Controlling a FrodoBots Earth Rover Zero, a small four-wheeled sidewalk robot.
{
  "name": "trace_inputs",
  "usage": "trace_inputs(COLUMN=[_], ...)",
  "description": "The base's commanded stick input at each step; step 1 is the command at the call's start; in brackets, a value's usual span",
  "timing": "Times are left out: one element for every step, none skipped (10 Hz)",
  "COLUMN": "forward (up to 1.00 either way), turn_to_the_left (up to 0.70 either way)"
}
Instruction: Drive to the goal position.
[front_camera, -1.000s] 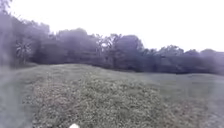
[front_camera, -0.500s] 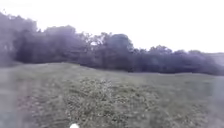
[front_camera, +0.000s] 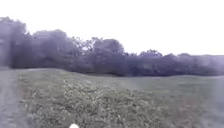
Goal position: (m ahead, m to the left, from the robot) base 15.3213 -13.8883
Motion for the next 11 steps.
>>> trace_inputs(forward=[0.70,0.70,0.70,0.70,0.70,0.70,0.70,0.70,0.70,0.70,0.70], turn_to_the_left=[-0.35,-0.35,-0.35,-0.35,-0.35,-0.35,-0.35,-0.35,-0.35,-0.35,-0.35])
